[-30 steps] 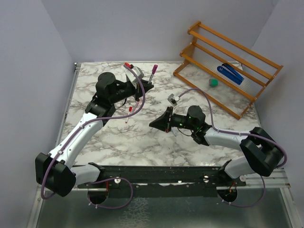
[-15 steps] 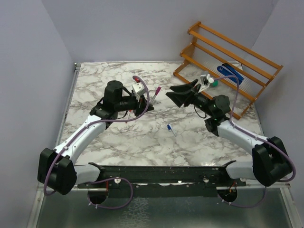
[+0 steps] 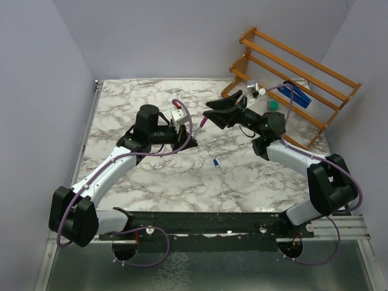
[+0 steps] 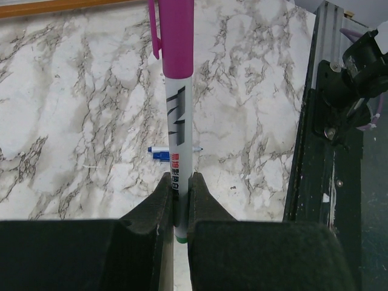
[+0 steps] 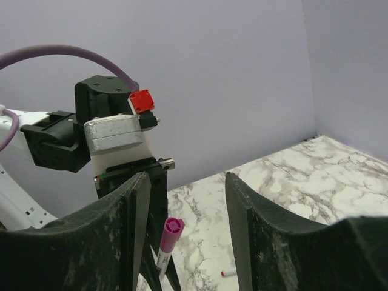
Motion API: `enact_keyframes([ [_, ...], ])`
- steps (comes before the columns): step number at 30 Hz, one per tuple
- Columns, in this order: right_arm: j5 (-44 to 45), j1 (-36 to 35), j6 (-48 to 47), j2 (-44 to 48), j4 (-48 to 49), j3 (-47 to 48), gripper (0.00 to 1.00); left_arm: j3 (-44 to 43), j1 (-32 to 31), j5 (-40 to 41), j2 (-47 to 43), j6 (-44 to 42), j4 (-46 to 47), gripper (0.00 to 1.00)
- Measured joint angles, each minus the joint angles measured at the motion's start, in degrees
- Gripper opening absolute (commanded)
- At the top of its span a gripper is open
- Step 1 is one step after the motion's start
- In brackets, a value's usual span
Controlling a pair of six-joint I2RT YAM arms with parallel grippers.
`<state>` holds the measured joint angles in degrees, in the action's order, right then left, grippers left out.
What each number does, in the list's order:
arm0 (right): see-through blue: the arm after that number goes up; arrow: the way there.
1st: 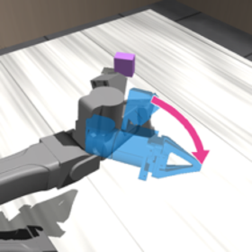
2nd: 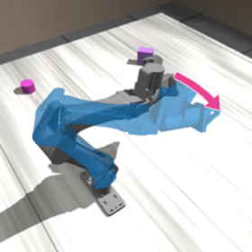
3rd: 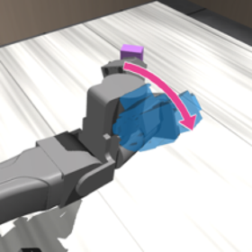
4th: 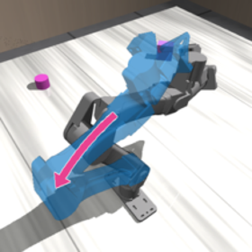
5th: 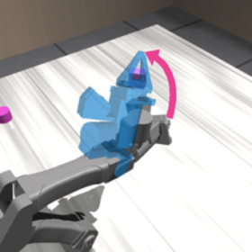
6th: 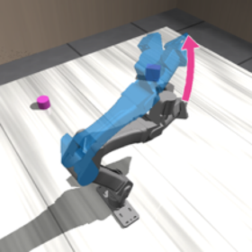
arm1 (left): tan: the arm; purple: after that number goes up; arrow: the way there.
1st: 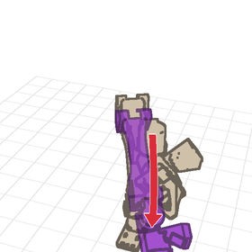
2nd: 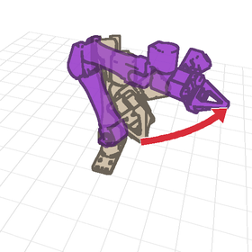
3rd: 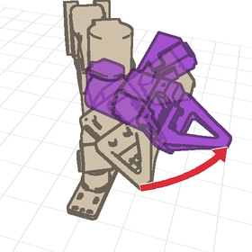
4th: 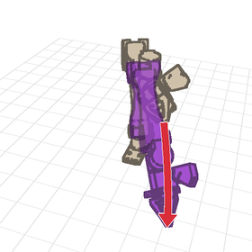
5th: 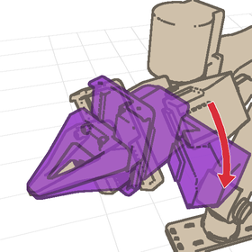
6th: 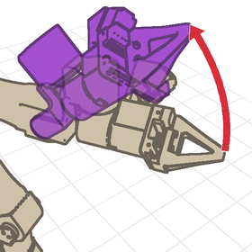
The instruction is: Insert the pens into the pen caps
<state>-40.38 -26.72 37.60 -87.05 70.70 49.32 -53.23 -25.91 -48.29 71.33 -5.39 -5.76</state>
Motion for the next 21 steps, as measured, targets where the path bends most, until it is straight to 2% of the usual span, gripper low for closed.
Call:
enact_keyframes([
  [14,-1.3,-3.1,-0.8,-1.5,-1.5,0.9,0.56,0.0,-0.4,-0.2,1.5,0.0,-0.3,0.0],
  [21,-1.4,-3.3,-0.7,-2.4,-1.5,0.8,0.31,0.0,-0.4,-0.2,1.5,-0.1,-0.4,0.0],
])
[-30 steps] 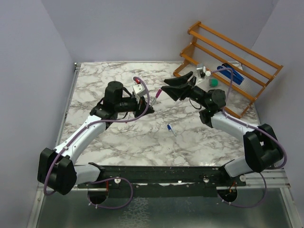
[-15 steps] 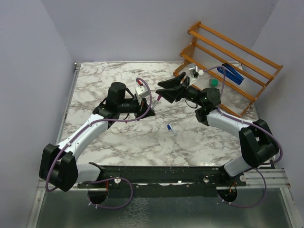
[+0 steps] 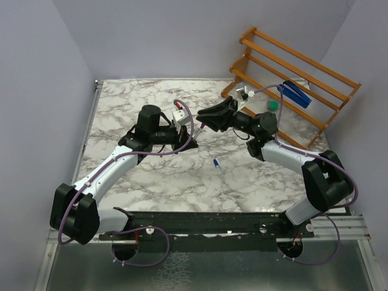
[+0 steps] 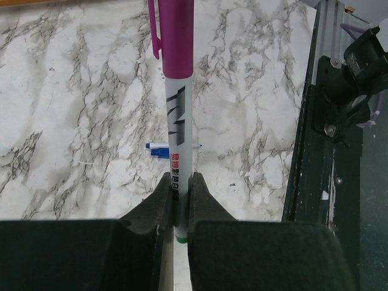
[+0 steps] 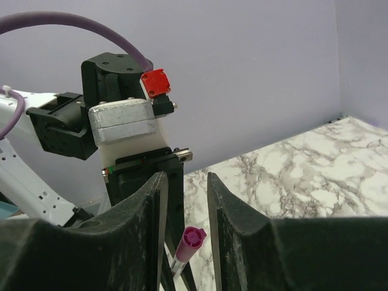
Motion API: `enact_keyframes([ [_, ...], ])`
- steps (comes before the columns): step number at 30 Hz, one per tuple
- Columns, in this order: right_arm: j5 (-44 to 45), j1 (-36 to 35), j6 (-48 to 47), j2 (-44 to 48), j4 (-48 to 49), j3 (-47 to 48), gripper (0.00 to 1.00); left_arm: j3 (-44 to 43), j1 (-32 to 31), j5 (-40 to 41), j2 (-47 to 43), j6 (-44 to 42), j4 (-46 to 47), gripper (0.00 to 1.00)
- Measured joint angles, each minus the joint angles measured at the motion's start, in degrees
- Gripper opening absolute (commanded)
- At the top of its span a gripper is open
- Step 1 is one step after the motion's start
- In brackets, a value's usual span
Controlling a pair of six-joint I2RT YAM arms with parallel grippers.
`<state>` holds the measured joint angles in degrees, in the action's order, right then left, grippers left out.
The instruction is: Insert the pens into the pen caps
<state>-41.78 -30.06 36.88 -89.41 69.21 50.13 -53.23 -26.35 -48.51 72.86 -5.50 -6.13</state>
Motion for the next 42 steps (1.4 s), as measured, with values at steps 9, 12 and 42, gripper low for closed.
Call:
enact_keyframes([
  [9,-0.1,-0.3,0.6,-1.3,0.0,-0.3,0.0,0.0,0.0,0.4,-0.2,-0.4,-0.6,0.0],
  [12,-0.1,-0.4,0.6,-1.4,0.0,-0.3,0.0,0.0,0.0,0.6,-0.2,-0.4,-0.8,0.0],
  [42,11.0,0.3,-8.4,8.1,-13.1,-1.8,0.88,3.8,0.0,9.2,-0.1,-0.1,-2.5,0.0],
])
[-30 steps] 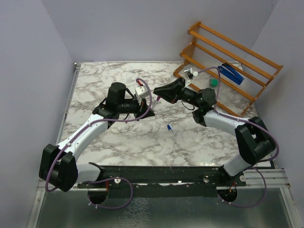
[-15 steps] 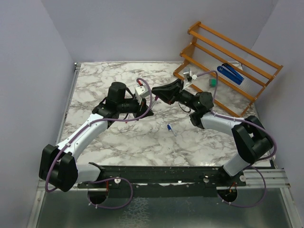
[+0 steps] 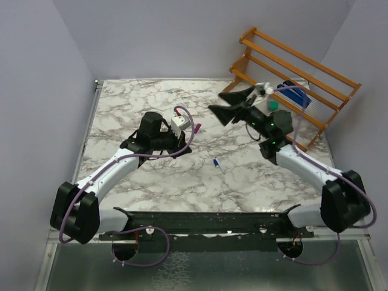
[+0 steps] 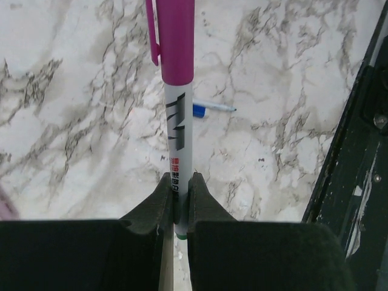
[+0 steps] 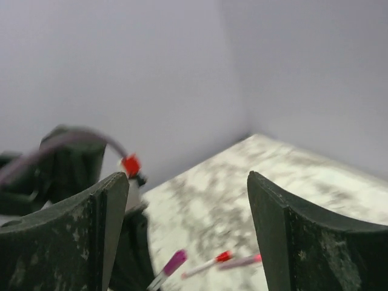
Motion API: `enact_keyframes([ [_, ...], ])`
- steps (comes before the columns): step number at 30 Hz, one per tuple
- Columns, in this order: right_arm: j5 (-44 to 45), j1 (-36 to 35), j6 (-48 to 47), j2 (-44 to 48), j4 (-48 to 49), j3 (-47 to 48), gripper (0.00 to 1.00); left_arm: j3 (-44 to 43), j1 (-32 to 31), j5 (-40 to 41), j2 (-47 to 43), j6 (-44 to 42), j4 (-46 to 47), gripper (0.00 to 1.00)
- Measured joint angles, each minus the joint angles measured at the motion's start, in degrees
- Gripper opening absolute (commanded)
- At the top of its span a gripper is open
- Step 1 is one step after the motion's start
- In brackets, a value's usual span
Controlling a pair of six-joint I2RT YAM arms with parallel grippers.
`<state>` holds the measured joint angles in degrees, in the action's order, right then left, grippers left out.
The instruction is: Insert the pens into the pen caps
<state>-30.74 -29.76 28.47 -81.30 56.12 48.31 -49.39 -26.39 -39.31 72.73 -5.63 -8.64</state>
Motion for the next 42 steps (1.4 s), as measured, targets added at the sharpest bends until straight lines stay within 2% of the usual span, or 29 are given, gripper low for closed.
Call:
enact_keyframes([
  [4,9.6,6.5,-3.8,11.0,-4.3,-0.1,0.89,0.5,0.0,3.8,2.2,0.1,-2.3,0.0],
  [5,11.5,6.7,-4.9,13.5,-5.7,-0.1,0.86,0.5,0.0,4.9,3.5,0.2,-2.8,0.0],
  [8,14.4,6.4,-7.6,17.7,-14.3,1.3,0.68,-0.5,0.0,9.8,10.7,0.8,-5.7,0.0],
  [11,14.7,6.2,-9.9,16.3,-26.6,4.5,0.52,-1.3,0.1,14.9,18.4,2.0,-8.9,0.0],
  [15,15.1,5.7,-13.3,11.8,-43.9,2.8,0.52,-3.8,0.4,22.0,21.4,3.7,-12.0,0.0],
  [20,19.9,2.2,-18.0,5.4,-64.9,1.0,0.54,-8.5,0.4,30.5,24.2,4.3,-14.6,0.01],
  [23,23.4,-1.6,-20.2,1.3,-72.9,2.3,0.54,-9.9,0.4,33.8,26.1,4.5,-15.3,0.17],
  [26,25.8,-4.5,-21.7,-2.2,-77.0,4.0,0.53,-11.1,0.4,36.3,26.8,4.8,-16.1,0.31],
  [30,26.9,-6.2,-22.9,-3.4,-79.5,4.9,0.41,-11.3,0.4,39.0,27.0,4.8,-17.0,0.43],
  [33,27.3,-6.5,-23.6,-3.7,-79.9,5.7,0.38,-11.5,0.4,40.3,27.1,4.8,-17.4,0.49],
  [35,27.3,-6.6,-23.7,-4.2,-79.9,6.1,0.37,-11.8,0.4,40.7,27.3,4.8,-17.6,0.64],
  [36,27.3,-6.6,-23.7,-4.5,-79.9,6.1,0.36,-12.0,0.4,40.9,27.4,4.7,-17.7,0.68],
  [42,27.2,-7.2,-23.9,-7.4,-79.3,6.1,0.35,-12.0,0.4,41.0,27.3,5.0,-17.6,0.7],
])
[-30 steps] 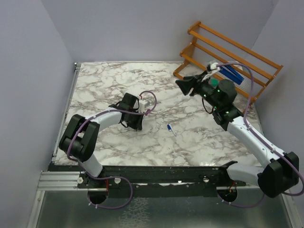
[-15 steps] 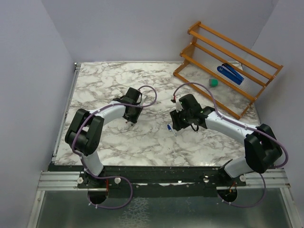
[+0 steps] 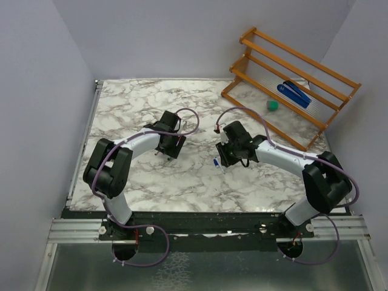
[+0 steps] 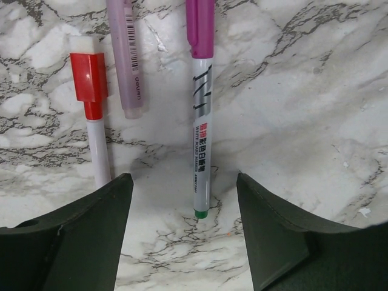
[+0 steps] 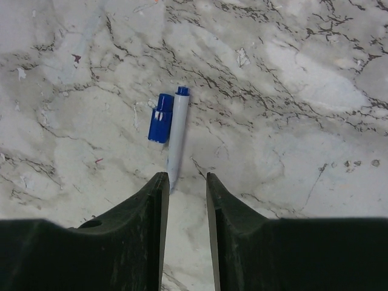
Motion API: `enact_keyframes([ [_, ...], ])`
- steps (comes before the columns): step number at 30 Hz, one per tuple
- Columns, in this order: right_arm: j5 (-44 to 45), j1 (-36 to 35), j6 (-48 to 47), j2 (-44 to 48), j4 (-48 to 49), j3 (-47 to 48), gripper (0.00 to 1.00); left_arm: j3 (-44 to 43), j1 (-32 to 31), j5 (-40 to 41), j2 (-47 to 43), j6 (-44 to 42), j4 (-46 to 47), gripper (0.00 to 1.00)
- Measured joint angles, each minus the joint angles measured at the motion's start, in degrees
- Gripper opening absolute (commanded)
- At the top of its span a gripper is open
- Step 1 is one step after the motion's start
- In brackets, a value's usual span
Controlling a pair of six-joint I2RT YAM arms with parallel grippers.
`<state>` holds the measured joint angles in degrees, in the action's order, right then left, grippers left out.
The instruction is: Insert the pens into the pen caps
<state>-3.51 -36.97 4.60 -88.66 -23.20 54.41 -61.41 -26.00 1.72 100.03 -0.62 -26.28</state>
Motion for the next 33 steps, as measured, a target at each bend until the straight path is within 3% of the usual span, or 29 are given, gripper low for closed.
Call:
enact_keyframes([
  [8,-0.2,-1.8,0.0,-4.9,2.4,0.0,0.33,0.7,0.0,-4.3,-5.9,0.0,2.1,0.72],
  [13,-0.2,-2.8,0.0,-6.0,2.5,0.4,0.23,1.1,0.0,-5.6,-9.6,0.0,4.5,0.72],
  [26,0.1,-5.2,0.0,-8.8,2.3,1.8,0.22,2.3,0.0,-6.7,-10.1,0.0,5.3,0.72],
  [28,0.2,-5.3,-0.1,-8.9,2.3,1.8,0.16,2.3,0.0,-6.7,-10.3,0.0,5.3,0.72],
  [30,0.3,-5.3,0.0,-8.9,2.3,1.8,0.03,2.3,0.0,-6.7,-10.6,-0.1,5.3,0.72],
  [33,0.4,-5.4,0.1,-8.9,2.5,1.8,0.01,2.3,0.0,-6.7,-11.0,-0.1,5.3,0.72],
])
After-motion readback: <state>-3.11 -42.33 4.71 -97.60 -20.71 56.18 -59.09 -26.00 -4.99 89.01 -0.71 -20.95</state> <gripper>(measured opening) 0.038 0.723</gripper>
